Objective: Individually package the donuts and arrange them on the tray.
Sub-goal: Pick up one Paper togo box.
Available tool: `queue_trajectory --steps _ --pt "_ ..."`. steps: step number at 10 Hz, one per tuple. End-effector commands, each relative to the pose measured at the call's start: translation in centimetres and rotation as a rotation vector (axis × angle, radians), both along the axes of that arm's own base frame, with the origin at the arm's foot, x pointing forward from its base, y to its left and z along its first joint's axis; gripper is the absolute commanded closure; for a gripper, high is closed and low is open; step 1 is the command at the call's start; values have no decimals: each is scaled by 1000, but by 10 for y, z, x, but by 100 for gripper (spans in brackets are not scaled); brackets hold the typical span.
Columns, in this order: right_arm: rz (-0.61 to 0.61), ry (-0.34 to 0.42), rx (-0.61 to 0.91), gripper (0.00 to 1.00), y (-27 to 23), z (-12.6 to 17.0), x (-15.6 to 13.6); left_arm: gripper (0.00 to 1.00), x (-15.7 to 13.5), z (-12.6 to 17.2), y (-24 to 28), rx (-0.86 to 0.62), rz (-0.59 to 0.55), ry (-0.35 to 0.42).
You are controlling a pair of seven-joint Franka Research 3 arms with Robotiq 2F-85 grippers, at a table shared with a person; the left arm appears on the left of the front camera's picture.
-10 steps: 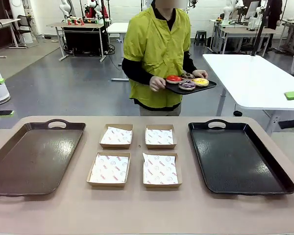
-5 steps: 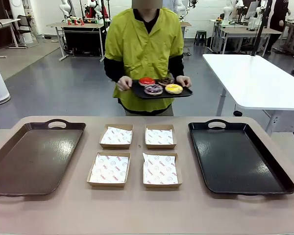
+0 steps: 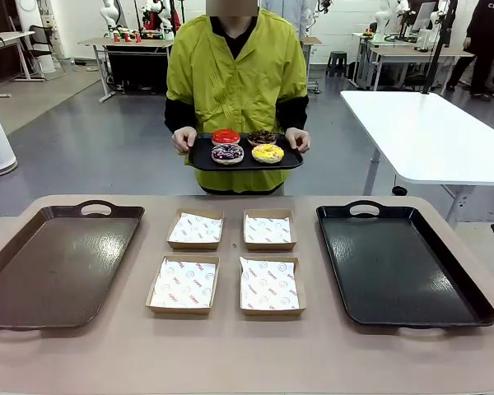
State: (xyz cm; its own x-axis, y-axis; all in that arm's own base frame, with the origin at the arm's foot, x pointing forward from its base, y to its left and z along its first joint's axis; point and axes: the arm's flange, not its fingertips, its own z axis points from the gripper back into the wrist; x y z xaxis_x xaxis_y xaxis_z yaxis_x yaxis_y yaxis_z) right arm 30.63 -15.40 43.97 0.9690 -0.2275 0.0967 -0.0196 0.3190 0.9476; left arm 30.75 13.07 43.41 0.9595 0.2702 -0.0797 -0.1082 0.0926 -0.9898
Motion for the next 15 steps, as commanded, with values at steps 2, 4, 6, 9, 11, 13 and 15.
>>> queue_trajectory --steps 2,4,6,9,11,13,15 --pt "-3 -2 10 0 -1 -1 -1 0 3 0 0 -4 27 -9" --pt "-3 -2 10 0 -1 -1 -1 0 3 0 0 -4 27 -9" --pt "-3 -2 10 0 -1 -1 -1 0 3 0 0 -4 27 -9" --pt "-3 -2 10 0 -1 -1 -1 0 3 0 0 -4 27 -9" --pt "-3 -2 10 0 -1 -1 -1 0 3 0 0 -4 27 -9" --pt "-3 -2 10 0 -1 -1 -1 0 3 0 0 -4 27 -9" --pt "-3 -2 10 0 -1 -1 -1 0 3 0 0 -4 27 -9"
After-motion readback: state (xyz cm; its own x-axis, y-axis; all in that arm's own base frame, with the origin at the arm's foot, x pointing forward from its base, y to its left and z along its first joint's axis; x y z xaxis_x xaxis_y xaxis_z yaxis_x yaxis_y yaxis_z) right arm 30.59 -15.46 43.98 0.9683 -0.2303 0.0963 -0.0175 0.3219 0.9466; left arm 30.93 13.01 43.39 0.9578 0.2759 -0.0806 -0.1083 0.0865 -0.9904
